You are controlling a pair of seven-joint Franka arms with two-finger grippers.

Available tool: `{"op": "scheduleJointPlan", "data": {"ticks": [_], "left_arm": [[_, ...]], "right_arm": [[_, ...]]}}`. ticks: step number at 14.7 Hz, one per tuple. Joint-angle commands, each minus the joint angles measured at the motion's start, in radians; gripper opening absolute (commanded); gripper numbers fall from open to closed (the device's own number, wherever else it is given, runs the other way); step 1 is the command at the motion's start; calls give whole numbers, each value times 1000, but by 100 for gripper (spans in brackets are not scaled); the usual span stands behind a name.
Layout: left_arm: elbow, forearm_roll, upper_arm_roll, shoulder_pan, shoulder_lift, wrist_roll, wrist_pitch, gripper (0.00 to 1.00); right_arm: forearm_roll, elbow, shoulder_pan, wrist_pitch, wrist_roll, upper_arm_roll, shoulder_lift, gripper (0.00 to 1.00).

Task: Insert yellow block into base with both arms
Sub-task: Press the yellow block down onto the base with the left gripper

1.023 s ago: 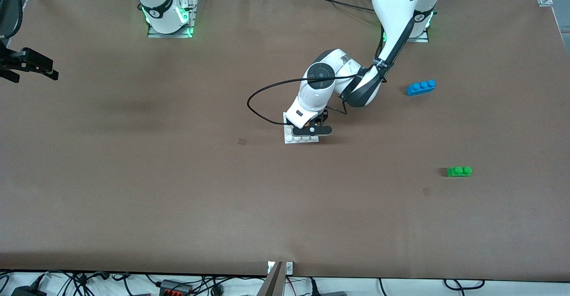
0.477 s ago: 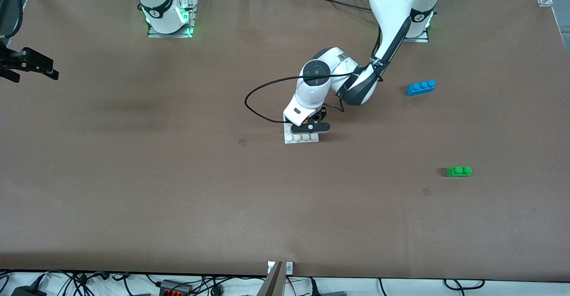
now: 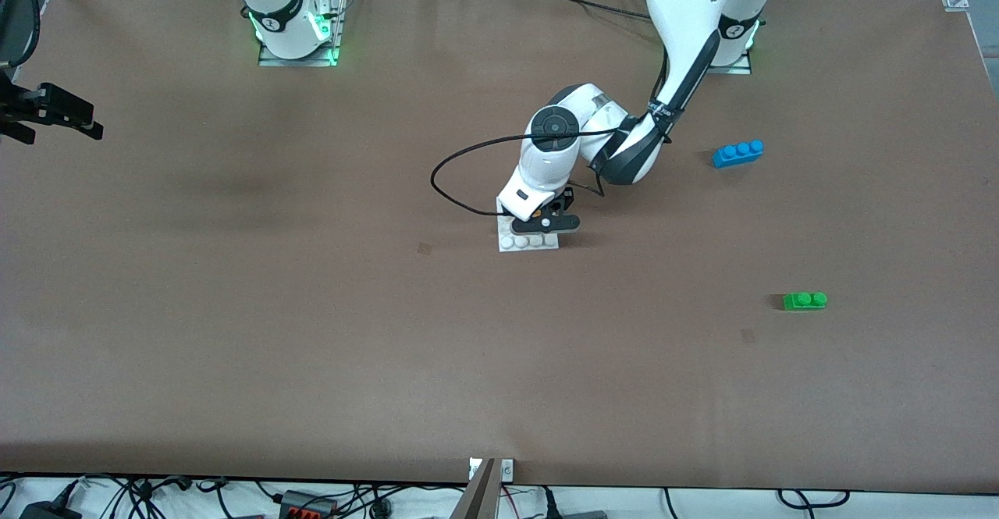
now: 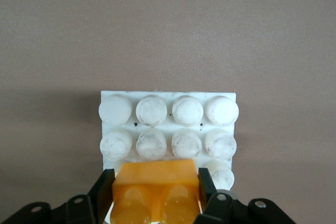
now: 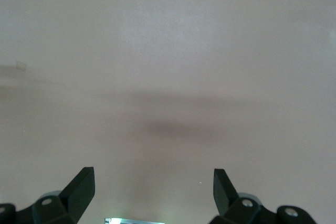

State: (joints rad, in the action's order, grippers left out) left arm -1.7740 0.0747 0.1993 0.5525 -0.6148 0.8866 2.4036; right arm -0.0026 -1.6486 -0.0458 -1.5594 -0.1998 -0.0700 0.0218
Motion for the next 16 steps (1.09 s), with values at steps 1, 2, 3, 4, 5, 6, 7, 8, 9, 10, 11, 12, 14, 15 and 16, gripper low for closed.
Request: {"op": "scheduleJointPlan", "data": {"ticks": [1, 2, 3, 4, 5, 6, 7, 8, 9, 10, 11, 12, 14, 15, 16], "left_arm": [[-7, 25, -11, 12, 0, 29, 26, 58], [-5, 25, -9, 12, -2, 37, 26, 58], [-5, 25, -11, 12, -2, 41, 26, 58], [-5, 25, -11, 12, -2, 41, 28, 58], [-5, 25, -9, 12, -2, 41, 28, 58], [-4, 22, -9, 12, -2, 43, 28, 58], [-2, 22, -9, 12, -5, 48, 28, 58], [-2, 22, -11, 12, -8, 51, 28, 58], [-2, 22, -11, 13, -10, 51, 28, 58], [-1, 22, -11, 13, -13, 52, 28, 58], [-1, 22, -9, 13, -14, 60, 28, 58], [-2, 22, -11, 12, -14, 63, 28, 58], [-2, 22, -9, 12, -16, 66, 28, 57], [-1, 22, -9, 13, -20, 81, 28, 57], [1, 22, -9, 13, -22, 92, 28, 57]], "right_arm": [[9, -13, 0, 5, -1, 1, 15, 100], [7, -13, -2, 7, -1, -1, 17, 100], [9, -13, -3, 12, -3, -1, 17, 100], [9, -13, -5, 13, -1, -2, 17, 100], [9, -14, -5, 15, -1, -4, 17, 100], [9, -13, -5, 18, -1, -4, 17, 100], [9, -13, -5, 19, -1, -4, 17, 100], [9, -13, -5, 19, -1, -4, 17, 100], [9, -13, -5, 19, -1, -4, 17, 100], [9, -13, -5, 19, -1, -2, 17, 100], [9, -13, -3, 19, -1, -2, 17, 100], [9, -13, -3, 19, -3, -4, 17, 100], [9, -13, -5, 19, -1, -4, 17, 100], [9, -13, -3, 19, -1, -4, 17, 100], [9, -13, -3, 19, -1, -4, 17, 100]]}}
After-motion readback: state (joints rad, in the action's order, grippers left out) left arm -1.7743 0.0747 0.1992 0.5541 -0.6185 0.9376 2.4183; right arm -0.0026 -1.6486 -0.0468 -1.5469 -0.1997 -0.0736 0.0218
